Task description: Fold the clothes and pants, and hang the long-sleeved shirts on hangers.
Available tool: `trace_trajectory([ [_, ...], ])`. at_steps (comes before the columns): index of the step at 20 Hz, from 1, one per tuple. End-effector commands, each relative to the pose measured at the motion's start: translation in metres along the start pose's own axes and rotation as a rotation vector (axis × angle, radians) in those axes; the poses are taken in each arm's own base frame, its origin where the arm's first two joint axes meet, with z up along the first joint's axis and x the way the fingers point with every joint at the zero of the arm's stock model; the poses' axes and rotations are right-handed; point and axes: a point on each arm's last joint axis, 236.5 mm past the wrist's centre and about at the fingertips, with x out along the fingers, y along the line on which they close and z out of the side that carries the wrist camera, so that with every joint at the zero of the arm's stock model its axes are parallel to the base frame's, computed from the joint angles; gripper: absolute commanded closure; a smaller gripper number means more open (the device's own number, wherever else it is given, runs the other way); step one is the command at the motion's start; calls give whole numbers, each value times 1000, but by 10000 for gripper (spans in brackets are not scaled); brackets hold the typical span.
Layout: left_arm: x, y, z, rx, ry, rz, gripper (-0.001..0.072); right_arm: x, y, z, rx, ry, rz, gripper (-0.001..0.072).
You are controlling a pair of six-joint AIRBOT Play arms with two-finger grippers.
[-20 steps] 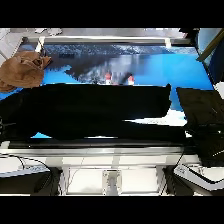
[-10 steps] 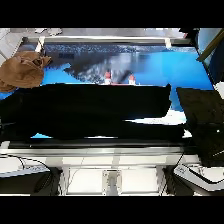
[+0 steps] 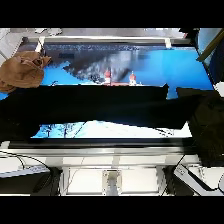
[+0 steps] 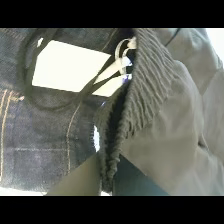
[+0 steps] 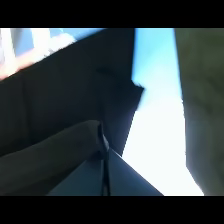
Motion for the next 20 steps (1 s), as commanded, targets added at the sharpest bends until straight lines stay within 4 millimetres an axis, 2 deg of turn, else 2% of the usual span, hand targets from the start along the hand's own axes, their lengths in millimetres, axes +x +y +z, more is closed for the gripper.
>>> trace_trajectory([
  [1,12,-9,1,60,35,32,689,34,17,13,-19,3,-19,703],
  [5,28,-19,-4,94,85,29,688,119,13,-17,29,149,-27,702],
  [8,31,-22,-5,101,93,26,689,174,4,-23,61,141,-57,700],
  [9,31,-22,-5,101,93,26,688,183,3,-18,70,108,-62,619],
  [10,31,-22,-5,100,93,26,688,184,2,-9,86,70,-63,329],
  [11,31,-23,-6,100,98,24,688,181,1,-2,84,52,-65,216],
  [13,31,-23,-8,100,106,20,688,163,-8,-1,40,99,-85,228],
  [14,31,-24,-10,100,111,19,688,149,-18,-8,20,154,-106,230],
  [15,31,-24,-11,100,116,17,688,131,-32,-22,12,226,-136,271],
  [17,30,-24,-11,100,118,16,688,96,-56,-56,58,344,-172,272],
  [19,31,-24,-11,100,117,16,688,77,-67,-97,145,407,-166,271],
  [20,31,-25,-11,100,118,16,688,76,-70,-115,187,411,-163,271],
])
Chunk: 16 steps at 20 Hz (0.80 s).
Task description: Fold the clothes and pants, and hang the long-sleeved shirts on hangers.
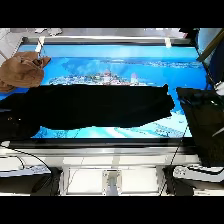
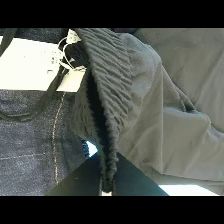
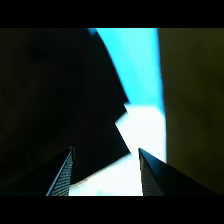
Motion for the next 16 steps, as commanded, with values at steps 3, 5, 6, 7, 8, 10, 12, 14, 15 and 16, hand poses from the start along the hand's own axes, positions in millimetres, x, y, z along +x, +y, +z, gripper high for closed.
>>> trace_trajectory([
  [3,0,0,-1,-7,3,-2,688,25,-16,-94,182,136,54,270],
  [5,0,0,-1,-7,3,-2,688,45,-3,-94,264,96,124,269],
  [6,0,0,-1,-7,3,-2,688,50,5,-88,284,68,171,269],
  [7,0,0,-1,-7,4,-2,688,53,8,-80,317,42,197,269],
  [8,0,0,-1,-7,4,-2,688,56,8,-73,347,19,208,269],
  [10,0,0,-1,-7,3,-2,687,59,2,-64,370,-21,193,270],
  [12,0,0,-1,-7,4,-2,688,60,-4,-58,383,-49,176,325],
  [14,0,0,-1,-7,4,-2,688,60,-7,-54,387,-65,165,339],
  [15,0,0,-1,-7,4,-2,688,61,-7,-55,388,-62,164,339],
  [16,0,0,-1,-7,3,-2,688,63,-8,-56,391,-56,164,339],
])
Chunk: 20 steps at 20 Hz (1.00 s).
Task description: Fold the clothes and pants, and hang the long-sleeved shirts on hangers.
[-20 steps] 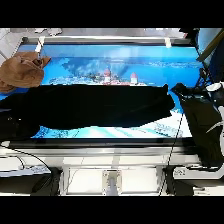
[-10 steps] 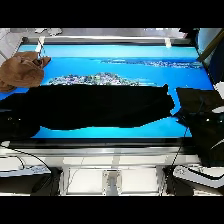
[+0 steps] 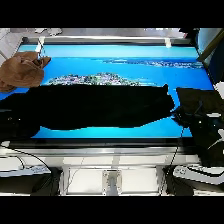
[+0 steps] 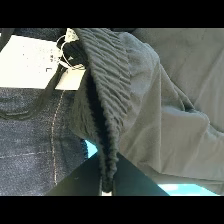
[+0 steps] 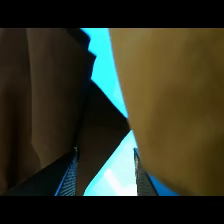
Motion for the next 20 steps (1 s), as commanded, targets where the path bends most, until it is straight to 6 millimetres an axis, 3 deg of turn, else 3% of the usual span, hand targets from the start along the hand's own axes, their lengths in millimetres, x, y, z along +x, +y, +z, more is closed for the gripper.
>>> trace_trajectory([
  [1,0,0,0,0,-1,0,688,4,-3,4,22,-17,-2,339],
  [5,0,0,0,0,-1,0,687,20,-5,-5,22,22,-15,339],
  [7,0,0,-1,0,3,-2,687,21,-5,0,20,-3,-22,342],
  [9,0,-1,-1,0,6,-3,688,20,-4,5,21,-16,-20,602],
  [10,0,-1,-1,0,6,-3,687,19,-2,3,19,-5,-12,678],
  [13,-1,-1,-1,-2,3,-3,688,7,17,-1,-32,24,23,703],
  [15,-6,-1,-1,-23,-6,1,688,-16,39,8,-100,-1,52,702],
  [17,-17,0,-2,-25,-33,11,688,-53,53,17,-174,-26,52,702],
  [20,-44,6,-6,-39,-85,42,688,-117,40,19,-255,-73,-47,703],
])
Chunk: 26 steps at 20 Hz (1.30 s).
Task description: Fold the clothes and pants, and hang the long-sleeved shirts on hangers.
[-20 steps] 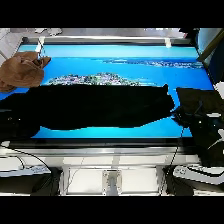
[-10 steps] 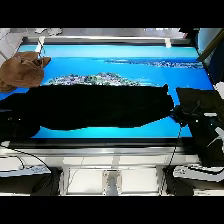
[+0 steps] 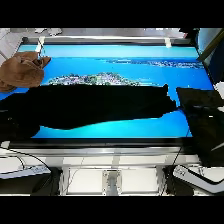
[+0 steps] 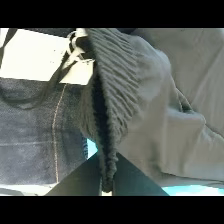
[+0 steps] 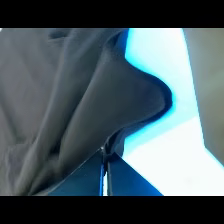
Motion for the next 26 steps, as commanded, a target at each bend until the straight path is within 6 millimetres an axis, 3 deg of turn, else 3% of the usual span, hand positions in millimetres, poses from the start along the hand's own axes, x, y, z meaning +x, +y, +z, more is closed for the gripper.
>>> trace_trajectory([
  [1,-30,14,-5,-22,-52,63,688,-68,-17,-11,-93,4,-131,704],
  [4,-45,39,-25,-48,-14,163,689,-99,-46,-33,-70,2,-231,704],
  [8,-45,40,-28,-69,-2,185,688,-97,-46,-55,-70,41,-209,704],
  [11,-41,27,-10,-60,-61,163,690,-96,-2,-31,-53,-55,-47,704],
  [15,-31,26,27,6,-162,305,691,-85,49,5,-142,-150,17,705],
  [18,-34,15,81,35,-365,393,691,-50,72,20,-147,-95,35,706],
  [21,-28,-12,125,86,-535,374,691,8,76,28,-118,8,29,705],
  [24,-2,-25,152,103,-600,347,691,62,82,49,-87,15,16,705],
  [26,27,-21,164,82,-603,333,691,94,85,57,-81,25,9,705],
])
